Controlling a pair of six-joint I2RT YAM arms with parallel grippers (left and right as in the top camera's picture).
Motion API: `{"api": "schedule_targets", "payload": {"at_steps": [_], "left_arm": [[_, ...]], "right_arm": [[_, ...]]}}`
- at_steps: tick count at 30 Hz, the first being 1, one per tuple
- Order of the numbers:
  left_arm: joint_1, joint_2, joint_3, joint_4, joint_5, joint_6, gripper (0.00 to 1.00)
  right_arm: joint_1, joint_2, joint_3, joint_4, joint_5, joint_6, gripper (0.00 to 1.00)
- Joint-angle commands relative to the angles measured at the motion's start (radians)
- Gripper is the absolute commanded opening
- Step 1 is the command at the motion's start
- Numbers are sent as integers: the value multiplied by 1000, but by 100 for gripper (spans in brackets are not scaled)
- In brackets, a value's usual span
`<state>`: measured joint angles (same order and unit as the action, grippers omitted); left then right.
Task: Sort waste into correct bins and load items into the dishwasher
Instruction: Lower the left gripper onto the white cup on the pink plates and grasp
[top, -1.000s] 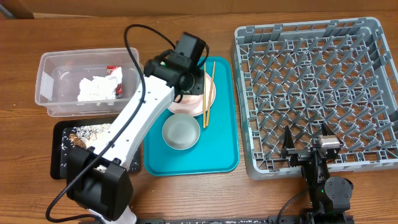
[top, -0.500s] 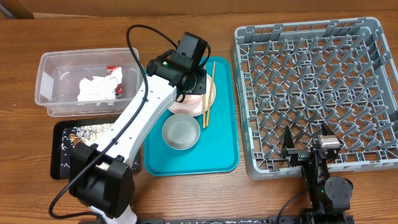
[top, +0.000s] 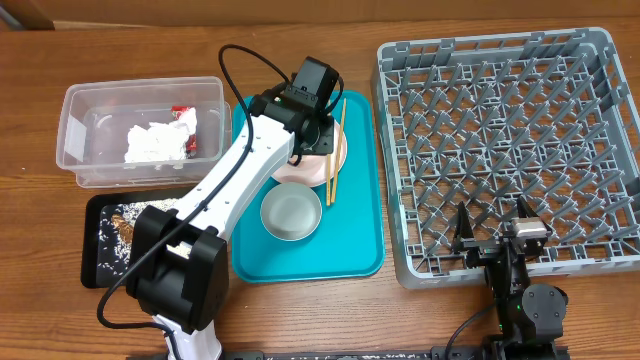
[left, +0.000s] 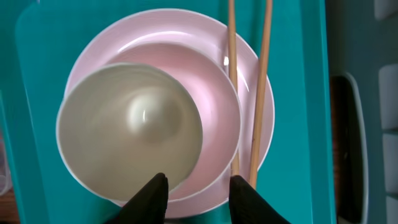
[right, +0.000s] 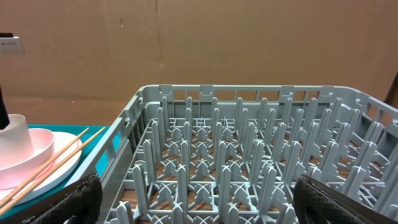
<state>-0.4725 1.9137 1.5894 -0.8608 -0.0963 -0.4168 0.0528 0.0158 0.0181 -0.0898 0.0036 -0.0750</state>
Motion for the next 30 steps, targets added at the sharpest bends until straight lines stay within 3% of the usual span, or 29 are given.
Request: {"api": "schedule_targets", "payload": {"at_steps": [1, 9, 30], "left_arm": [[-3, 1, 18, 13, -76, -9, 36], [8, 2, 18, 35, -94, -10, 42], [8, 2, 18, 22, -95, -10, 43]], "right_arm": [[-4, -4, -10, 6, -6, -1, 100], [-4, -4, -10, 6, -6, -1, 100], [-4, -4, -10, 6, -6, -1, 100]]}}
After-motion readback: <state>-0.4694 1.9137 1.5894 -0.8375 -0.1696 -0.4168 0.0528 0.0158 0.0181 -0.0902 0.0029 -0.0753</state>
